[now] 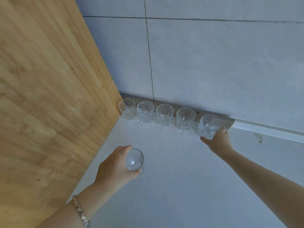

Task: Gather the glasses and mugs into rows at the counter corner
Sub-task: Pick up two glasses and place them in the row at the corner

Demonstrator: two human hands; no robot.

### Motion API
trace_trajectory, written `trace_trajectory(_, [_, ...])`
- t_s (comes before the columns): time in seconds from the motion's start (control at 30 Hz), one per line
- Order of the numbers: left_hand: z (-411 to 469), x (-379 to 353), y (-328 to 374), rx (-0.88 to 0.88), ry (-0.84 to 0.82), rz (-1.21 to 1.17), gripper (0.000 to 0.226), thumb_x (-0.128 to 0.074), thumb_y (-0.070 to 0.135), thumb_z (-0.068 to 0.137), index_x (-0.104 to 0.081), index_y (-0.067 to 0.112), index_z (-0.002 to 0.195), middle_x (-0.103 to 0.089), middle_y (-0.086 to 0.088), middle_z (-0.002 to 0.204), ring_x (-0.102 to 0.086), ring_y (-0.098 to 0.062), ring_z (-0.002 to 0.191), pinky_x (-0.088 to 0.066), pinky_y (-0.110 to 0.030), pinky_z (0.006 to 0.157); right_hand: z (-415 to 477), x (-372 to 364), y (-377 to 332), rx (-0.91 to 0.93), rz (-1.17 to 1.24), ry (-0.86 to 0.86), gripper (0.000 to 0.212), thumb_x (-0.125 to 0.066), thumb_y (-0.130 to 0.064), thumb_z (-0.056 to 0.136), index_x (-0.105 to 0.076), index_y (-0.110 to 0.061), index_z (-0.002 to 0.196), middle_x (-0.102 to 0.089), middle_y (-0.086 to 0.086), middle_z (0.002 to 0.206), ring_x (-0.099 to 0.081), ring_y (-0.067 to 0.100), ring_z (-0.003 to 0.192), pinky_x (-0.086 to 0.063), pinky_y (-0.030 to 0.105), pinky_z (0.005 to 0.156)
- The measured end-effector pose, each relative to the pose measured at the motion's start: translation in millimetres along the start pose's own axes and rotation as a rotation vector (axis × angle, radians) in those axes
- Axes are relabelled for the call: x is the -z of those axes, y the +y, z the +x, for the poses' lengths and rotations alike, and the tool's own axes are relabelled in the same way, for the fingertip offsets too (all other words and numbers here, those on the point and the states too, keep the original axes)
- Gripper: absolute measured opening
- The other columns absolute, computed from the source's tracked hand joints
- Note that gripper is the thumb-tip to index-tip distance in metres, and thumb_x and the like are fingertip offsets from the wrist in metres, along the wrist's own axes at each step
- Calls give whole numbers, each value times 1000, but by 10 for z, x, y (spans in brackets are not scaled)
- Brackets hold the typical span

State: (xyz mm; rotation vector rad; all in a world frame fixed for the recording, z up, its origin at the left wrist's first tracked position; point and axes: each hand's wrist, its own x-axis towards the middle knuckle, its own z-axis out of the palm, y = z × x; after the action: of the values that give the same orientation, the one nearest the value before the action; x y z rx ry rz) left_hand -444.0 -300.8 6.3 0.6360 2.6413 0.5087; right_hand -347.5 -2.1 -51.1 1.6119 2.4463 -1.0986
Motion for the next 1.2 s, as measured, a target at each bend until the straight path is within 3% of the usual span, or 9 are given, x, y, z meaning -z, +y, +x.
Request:
trace_trajectory(0.13, [-40,8,-23,86,-8,1,75,-75,35,66,-42,26,133,-49,9,132,-55,-14,112,-44,-27,89,-236,6,144,23,-164,-158,57,-64,-22,85,-39,3,129,-53,20,127,-52,33,117,-44,34,88])
trace_trajectory(0.27, [190,210,-126,164,-6,8,75,-78,19,59,-49,15,127,-54,-2,124,-57,-22,109,-48,-31,88,-470,-77,145,143,-231,-280,39,-58,-23,86,-56,-13,124,-60,6,127,-55,22,118,-45,30,99])
trace_trajectory(0.5, [1049,645,-300,79,13,109,66,-75,10,62,-50,10,123,-58,-8,120,-59,-27,105,-50,-34,84,-788,-334,-83,164,-245,-339,34,-53,-25,89,-56,-17,122,-59,0,125,-57,17,113,-46,29,96])
trace_trajectory(0.6, [1405,677,-330,10,-15,153,53,-78,9,57,-54,9,104,-57,-7,103,-56,-25,89,-49,-31,77,-896,-486,-137,100,-224,-315,33,-53,-27,89,-57,-19,120,-60,0,124,-58,17,111,-47,28,96])
trace_trajectory(0.8, [1776,560,-463,-107,-86,221,46,-81,14,56,-54,3,92,-61,-17,103,-57,-30,87,-45,-31,69,-1151,-702,-189,-21,-188,-262,32,-53,-27,89,-57,-20,120,-61,0,122,-59,17,110,-46,27,93])
trace_trajectory(0.97, [1803,563,-497,-173,-128,425,51,-76,23,65,-52,2,105,-59,-16,110,-56,-32,105,-47,-32,78,-1346,-762,-192,-73,-223,-265,33,-52,-30,90,-56,-22,121,-59,-1,124,-58,16,112,-46,28,97])
trace_trajectory(1.1, [1739,604,-456,-232,-182,646,42,-67,23,74,-55,4,109,-54,-10,107,-53,-28,112,-47,-31,85,-1464,-744,-184,-91,-263,-272,33,-50,-31,90,-55,-24,122,-58,-2,126,-57,17,113,-45,29,97])
trace_trajectory(1.2, [1615,543,-375,-238,-148,752,64,-63,38,74,-42,8,126,-43,-13,129,-40,-31,123,-40,-34,101,-1565,-649,-113,-104,-295,-279,36,-49,-31,91,-52,-24,125,-57,-2,127,-56,18,115,-44,29,98])
